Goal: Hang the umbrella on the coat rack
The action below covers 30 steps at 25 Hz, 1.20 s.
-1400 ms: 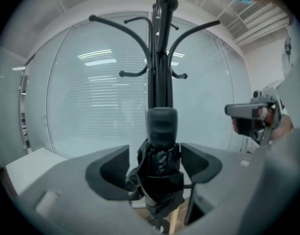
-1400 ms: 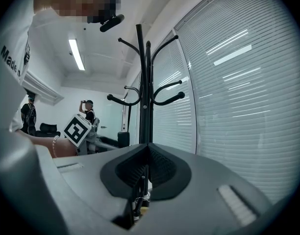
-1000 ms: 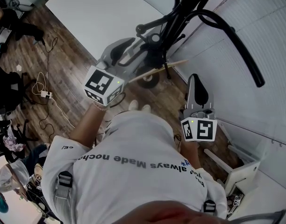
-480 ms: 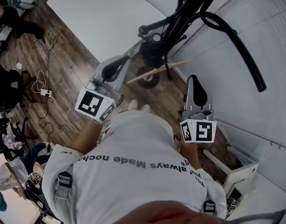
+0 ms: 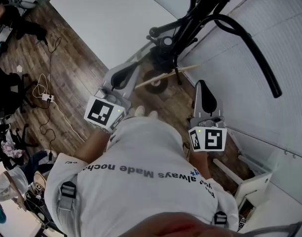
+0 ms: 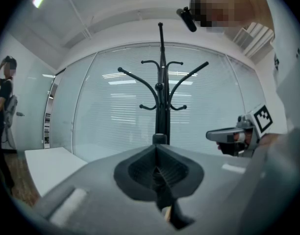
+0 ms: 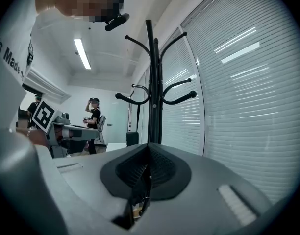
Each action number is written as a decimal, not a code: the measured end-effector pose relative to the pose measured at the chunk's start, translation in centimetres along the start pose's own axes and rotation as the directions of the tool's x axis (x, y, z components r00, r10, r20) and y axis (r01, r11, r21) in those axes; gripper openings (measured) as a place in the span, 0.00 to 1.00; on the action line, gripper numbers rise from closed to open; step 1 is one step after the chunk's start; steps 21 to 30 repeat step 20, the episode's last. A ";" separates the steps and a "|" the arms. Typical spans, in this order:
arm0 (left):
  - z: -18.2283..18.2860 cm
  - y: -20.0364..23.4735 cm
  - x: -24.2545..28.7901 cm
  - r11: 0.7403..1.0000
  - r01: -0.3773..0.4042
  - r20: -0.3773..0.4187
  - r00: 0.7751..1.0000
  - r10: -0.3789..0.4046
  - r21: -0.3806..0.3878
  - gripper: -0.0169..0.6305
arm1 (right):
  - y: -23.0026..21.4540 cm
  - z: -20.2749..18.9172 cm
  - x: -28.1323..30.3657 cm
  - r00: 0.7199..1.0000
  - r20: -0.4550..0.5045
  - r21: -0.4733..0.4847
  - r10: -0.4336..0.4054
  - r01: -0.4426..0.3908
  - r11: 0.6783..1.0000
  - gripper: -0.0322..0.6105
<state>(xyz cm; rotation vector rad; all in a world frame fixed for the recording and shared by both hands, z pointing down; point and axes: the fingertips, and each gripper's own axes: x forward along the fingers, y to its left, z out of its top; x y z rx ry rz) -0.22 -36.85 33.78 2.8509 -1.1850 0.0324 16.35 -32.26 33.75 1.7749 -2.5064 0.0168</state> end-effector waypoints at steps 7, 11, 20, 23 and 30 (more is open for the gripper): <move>-0.2 0.3 -0.1 1.000 -0.010 -0.001 1.000 0.010 -0.004 0.03 | -0.2 -0.1 -0.1 1.000 -0.002 -0.001 0.000 0.000 1.000 0.05; -0.1 0.4 -0.1 1.000 -0.017 -0.002 1.000 0.017 -0.004 0.03 | -0.3 -0.1 -0.1 1.000 -0.003 0.000 -0.005 0.005 1.000 0.05; -0.2 0.0 0.0 1.000 -0.012 -0.007 1.000 0.012 -0.015 0.03 | -0.5 0.1 -0.5 1.000 0.001 -0.007 -0.008 0.008 1.000 0.05; -0.2 0.0 0.0 1.000 -0.012 -0.007 1.000 0.012 -0.015 0.03 | -0.5 0.1 -0.5 1.000 0.001 -0.007 -0.008 0.008 1.000 0.05; -0.2 0.0 0.0 1.000 -0.012 -0.007 1.000 0.012 -0.015 0.03 | -0.5 0.1 -0.5 1.000 0.001 -0.007 -0.008 0.008 1.000 0.05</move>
